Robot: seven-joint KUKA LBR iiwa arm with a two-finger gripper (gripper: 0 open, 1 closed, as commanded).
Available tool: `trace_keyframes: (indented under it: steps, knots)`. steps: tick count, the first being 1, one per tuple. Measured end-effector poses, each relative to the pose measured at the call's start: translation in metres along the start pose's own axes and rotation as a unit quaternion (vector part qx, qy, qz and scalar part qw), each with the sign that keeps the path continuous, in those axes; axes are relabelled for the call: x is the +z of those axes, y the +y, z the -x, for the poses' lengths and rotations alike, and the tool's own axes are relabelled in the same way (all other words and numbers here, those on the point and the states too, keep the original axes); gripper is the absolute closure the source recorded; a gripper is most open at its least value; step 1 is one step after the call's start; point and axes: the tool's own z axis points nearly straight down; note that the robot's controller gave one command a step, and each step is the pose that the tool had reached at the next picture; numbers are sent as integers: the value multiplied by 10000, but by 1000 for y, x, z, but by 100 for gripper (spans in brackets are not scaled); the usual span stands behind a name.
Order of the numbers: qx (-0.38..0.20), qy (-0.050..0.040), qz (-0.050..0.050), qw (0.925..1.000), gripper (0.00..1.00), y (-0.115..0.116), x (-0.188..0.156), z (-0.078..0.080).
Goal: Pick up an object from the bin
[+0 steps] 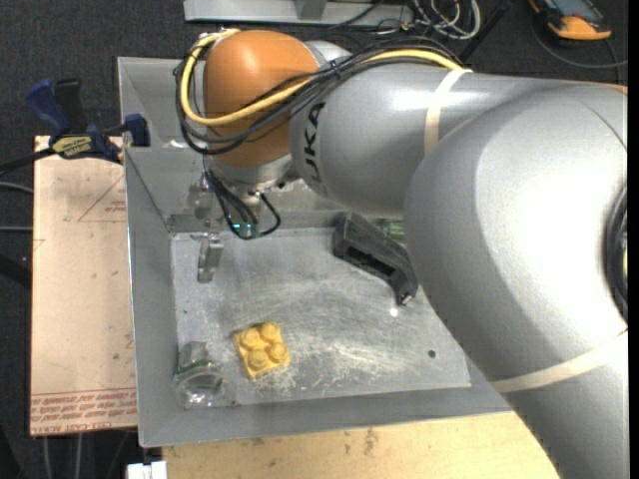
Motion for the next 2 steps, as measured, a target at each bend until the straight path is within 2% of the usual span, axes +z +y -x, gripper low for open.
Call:
trace_keyframes:
  steps: [1, 2]
  knots:
    - [14, -39, 8, 10000, 0, -1, -6, 2]
    - [-488, -49, 16, 9988, 0, -32, -4, -29]
